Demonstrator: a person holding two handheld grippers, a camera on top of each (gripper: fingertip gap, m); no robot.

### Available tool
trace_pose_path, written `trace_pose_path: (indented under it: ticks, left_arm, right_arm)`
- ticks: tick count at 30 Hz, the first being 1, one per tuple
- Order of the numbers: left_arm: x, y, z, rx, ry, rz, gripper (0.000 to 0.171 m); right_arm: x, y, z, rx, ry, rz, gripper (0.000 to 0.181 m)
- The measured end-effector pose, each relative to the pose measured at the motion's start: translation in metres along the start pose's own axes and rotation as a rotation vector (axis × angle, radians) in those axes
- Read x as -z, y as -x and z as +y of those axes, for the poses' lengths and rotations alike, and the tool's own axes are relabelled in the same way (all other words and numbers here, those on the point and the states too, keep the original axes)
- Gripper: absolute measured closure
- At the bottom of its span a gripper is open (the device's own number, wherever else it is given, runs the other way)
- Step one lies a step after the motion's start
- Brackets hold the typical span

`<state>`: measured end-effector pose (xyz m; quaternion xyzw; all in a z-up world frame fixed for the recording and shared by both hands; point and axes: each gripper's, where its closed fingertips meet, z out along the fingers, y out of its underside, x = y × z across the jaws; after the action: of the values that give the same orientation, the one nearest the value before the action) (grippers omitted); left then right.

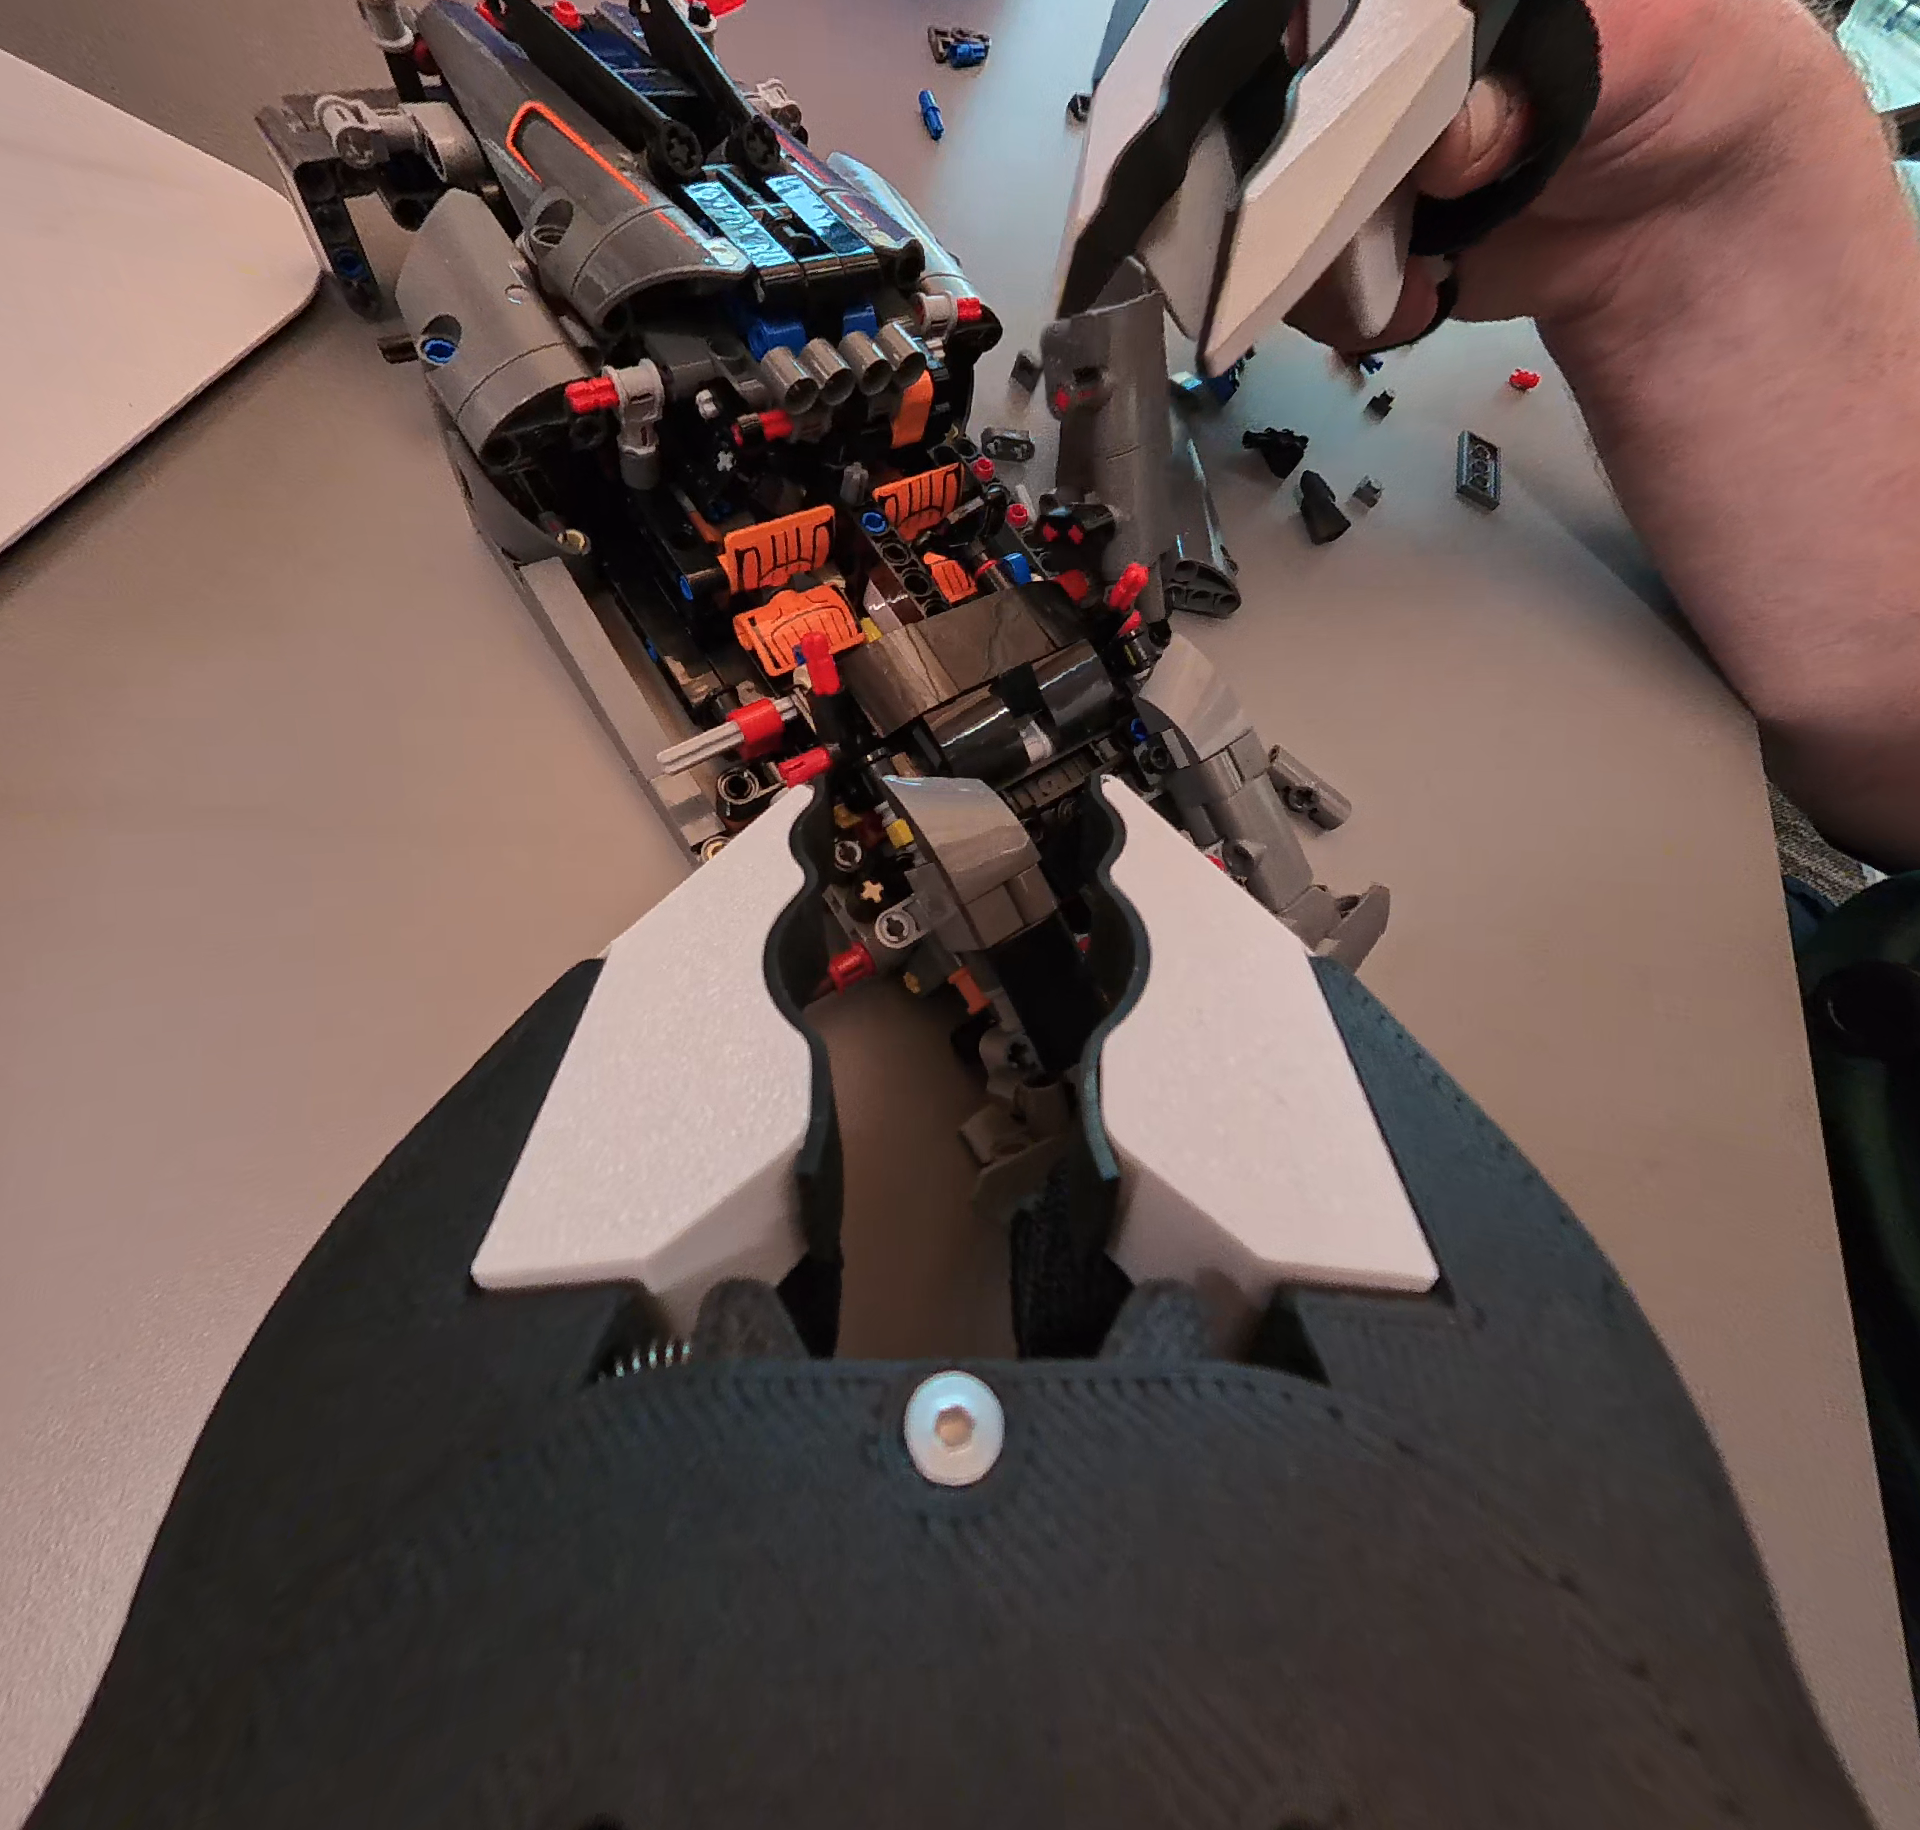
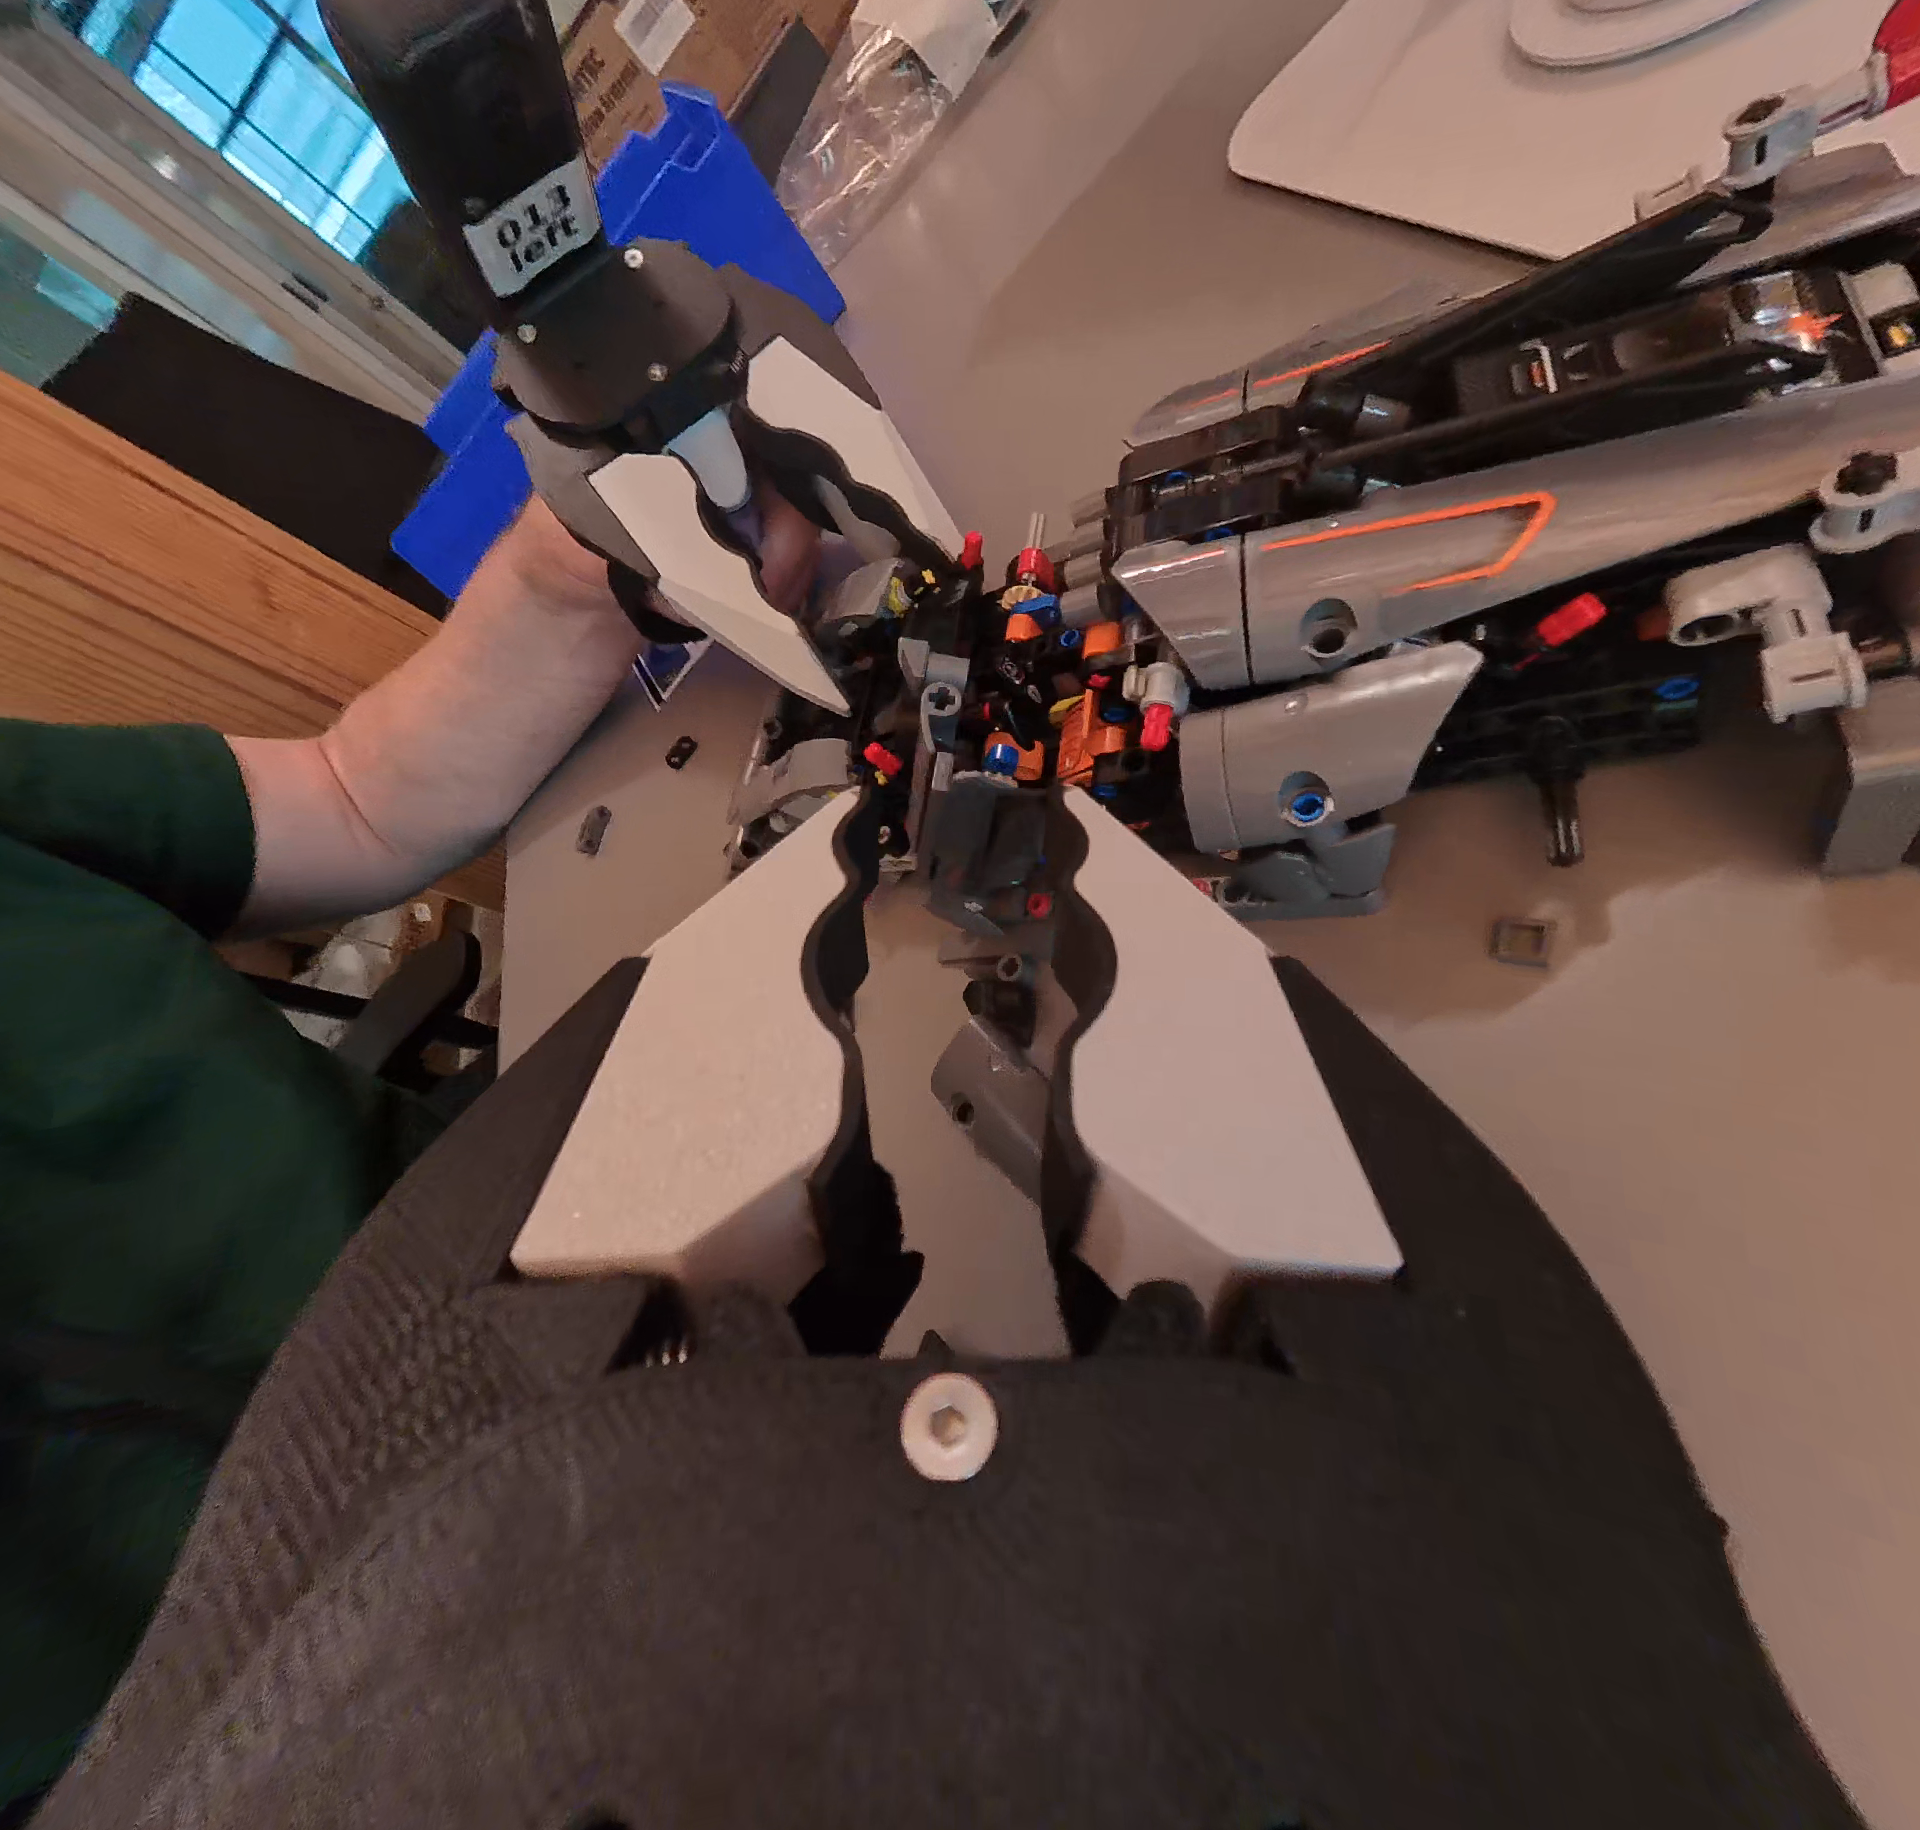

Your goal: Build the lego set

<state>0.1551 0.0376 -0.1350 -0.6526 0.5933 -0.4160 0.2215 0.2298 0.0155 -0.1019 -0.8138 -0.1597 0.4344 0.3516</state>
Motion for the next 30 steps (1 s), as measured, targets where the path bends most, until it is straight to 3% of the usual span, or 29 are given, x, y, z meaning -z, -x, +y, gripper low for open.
trace_pose_path:
  ticks: [8,11,18,30]
  left_arm:
    - [0.000,0.000,0.000,-0.003,0.002,-0.001,0.126]
    - [0.000,0.000,0.000,-0.003,0.001,0.000,0.126]
    - [0.000,0.001,0.000,-0.001,-0.001,0.003,0.127]
    - [0.001,0.001,0.000,-0.001,0.004,0.010,0.128]
  right_arm:
    - [0.006,-0.003,-0.015,0.090,-0.068,0.072,0.146]
    - [0.000,-0.013,-0.007,0.118,-0.009,0.138,0.145]
    - [-0.004,0.003,-0.009,0.200,-0.011,0.092,0.171]
    - [-0.007,0.014,-0.006,0.300,0.017,0.079,0.176]
